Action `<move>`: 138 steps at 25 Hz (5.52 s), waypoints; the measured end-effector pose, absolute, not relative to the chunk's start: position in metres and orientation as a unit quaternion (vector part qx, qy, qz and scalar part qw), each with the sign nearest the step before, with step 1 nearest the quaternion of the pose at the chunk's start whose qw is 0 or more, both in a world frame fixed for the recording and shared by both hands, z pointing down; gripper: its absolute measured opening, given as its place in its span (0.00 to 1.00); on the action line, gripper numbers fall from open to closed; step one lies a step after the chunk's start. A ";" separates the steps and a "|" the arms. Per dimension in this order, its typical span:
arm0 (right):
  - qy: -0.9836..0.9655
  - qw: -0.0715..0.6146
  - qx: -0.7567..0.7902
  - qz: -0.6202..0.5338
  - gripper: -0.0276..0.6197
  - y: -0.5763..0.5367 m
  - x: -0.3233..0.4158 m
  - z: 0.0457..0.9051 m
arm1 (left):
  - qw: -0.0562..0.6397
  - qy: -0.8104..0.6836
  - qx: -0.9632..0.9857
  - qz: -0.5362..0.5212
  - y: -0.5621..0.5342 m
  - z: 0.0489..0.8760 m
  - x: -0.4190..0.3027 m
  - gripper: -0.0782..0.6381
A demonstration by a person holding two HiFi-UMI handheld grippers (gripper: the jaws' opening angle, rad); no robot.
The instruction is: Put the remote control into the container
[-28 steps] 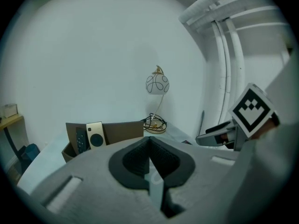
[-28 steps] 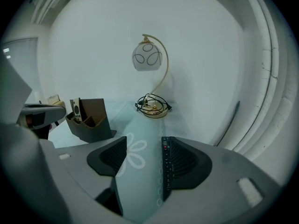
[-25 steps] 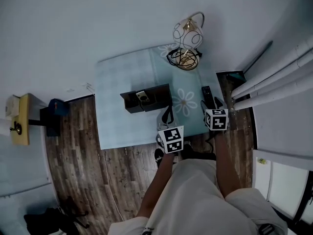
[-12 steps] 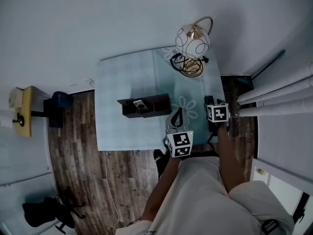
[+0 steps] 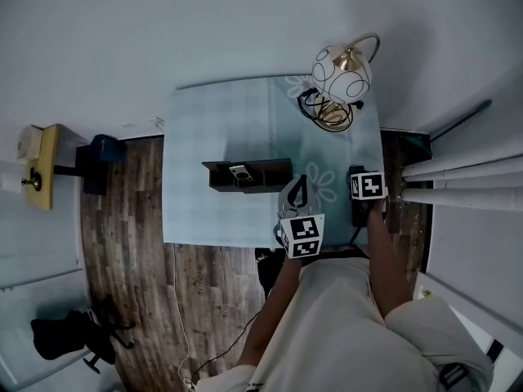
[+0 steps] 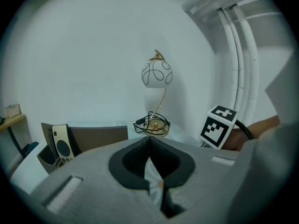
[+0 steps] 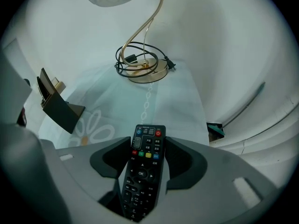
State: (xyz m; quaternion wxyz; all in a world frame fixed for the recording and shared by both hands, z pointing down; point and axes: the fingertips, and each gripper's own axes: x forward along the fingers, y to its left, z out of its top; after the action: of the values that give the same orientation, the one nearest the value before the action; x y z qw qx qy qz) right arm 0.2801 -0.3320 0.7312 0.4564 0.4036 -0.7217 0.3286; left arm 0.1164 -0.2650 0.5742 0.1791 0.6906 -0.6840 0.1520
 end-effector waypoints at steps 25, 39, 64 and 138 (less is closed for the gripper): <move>-0.794 0.248 0.543 0.119 0.38 -0.241 0.243 0.589 | 0.142 -0.655 0.726 0.154 -0.169 0.542 0.062 0.12; -0.808 0.211 0.539 0.112 0.38 -0.153 0.170 0.574 | 0.152 -0.668 0.716 0.135 -0.081 0.535 -0.023 0.12; -0.871 0.101 0.473 0.091 0.38 -0.233 0.068 0.488 | 0.168 -0.695 0.690 0.112 -0.134 0.529 -0.075 0.12; -0.832 0.157 0.505 0.169 0.36 -0.073 0.079 0.559 | 0.179 -0.662 0.716 0.131 -0.031 0.548 -0.067 0.12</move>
State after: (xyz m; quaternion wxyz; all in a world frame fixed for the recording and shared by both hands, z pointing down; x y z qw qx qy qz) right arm 0.0786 -0.0731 0.5595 0.1570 0.5047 -0.8320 0.1687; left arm -0.0670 -0.0308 0.5484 0.1787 0.7162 -0.6617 0.1314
